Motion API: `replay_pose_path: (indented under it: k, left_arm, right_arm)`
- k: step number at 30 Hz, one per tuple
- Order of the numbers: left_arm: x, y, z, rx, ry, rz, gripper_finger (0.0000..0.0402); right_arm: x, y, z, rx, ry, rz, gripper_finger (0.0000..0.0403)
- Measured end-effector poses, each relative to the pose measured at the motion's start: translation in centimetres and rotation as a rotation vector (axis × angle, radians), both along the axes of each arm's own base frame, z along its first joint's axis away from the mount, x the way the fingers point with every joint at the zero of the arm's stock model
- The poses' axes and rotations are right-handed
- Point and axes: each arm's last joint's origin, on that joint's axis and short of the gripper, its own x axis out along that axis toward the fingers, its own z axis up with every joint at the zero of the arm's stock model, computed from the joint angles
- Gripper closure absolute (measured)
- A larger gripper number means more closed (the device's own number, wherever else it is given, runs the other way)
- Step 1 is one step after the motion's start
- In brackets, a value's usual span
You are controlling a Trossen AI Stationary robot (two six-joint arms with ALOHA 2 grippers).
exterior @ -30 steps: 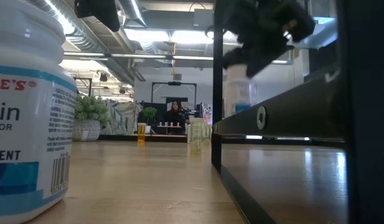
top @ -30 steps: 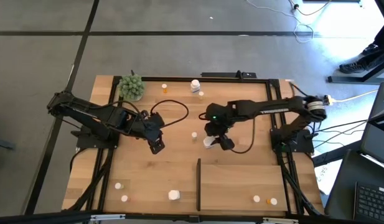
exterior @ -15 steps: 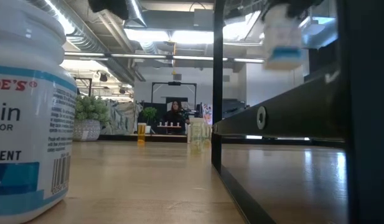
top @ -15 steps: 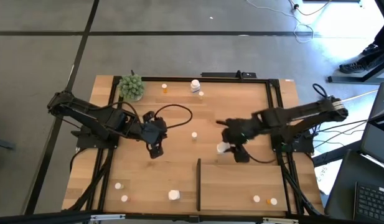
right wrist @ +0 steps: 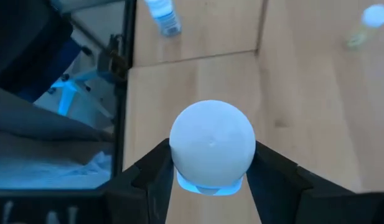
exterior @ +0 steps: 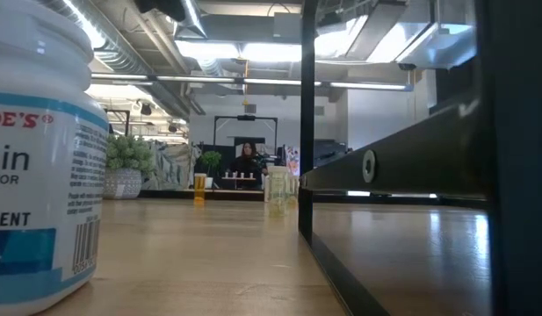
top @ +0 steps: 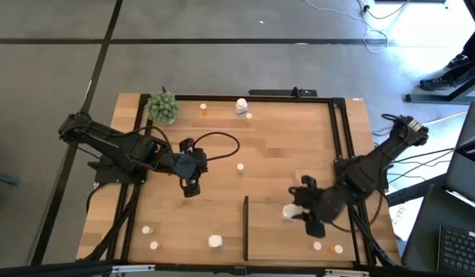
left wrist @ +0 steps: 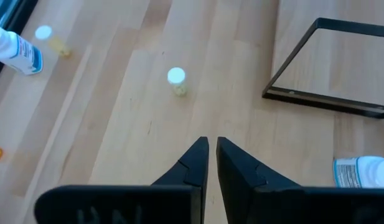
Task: Pick and place medicine bottles onto shelf by color
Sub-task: Put the middle supplement bottle on the shelf
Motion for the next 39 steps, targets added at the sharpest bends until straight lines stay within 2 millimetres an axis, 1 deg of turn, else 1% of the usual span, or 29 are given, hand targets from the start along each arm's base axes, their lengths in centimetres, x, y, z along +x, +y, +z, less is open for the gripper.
replay_pose_path:
  k: [3, 7, 12, 17, 25, 30, 34, 39]
  left_arm:
    - [0.0, 0.0, 0.0, 0.014, 0.002, -0.015, 0.0374]
    - [0.3, -0.1, 0.3, 0.006, -0.03, -0.036, 0.0374]
    - [0.8, -0.9, 0.9, -0.018, -0.101, -0.194, 0.0374]
    - [1.3, -1.3, 1.5, -0.066, -0.167, -0.288, 0.0374]
    - [1.3, -1.3, 1.6, -0.07, -0.174, -0.295, 0.0374]
    - [1.3, -1.4, 1.6, -0.071, -0.174, -0.299, 0.0374]
    - [1.2, -1.5, 1.6, -0.078, -0.175, -0.298, 0.0374]
    - [1.2, -1.6, 1.6, -0.08, -0.178, -0.3, 0.0374]
  right_arm:
    - [-0.6, 1.6, -0.7, -0.007, 0.019, 0.015, 0.0225]
    - [-0.6, 3.4, -2.4, -0.024, 0.074, 0.024, 0.0225]
    - [-0.1, 5.0, -3.9, -0.017, 0.1, 0.01, 0.0224]
    - [0.0, 6.0, -5.0, -0.031, 0.112, 0.025, 0.0225]
    - [-0.1, 7.7, -6.4, -0.03, 0.12, 0.037, 0.0225]
    - [-0.3, 8.6, -7.8, -0.047, 0.156, 0.021, 0.0224]
    - [-0.1, 9.0, -8.2, -0.051, 0.146, 0.013, 0.0224]
    - [-0.1, 9.1, -8.3, -0.057, 0.147, 0.016, 0.0223]
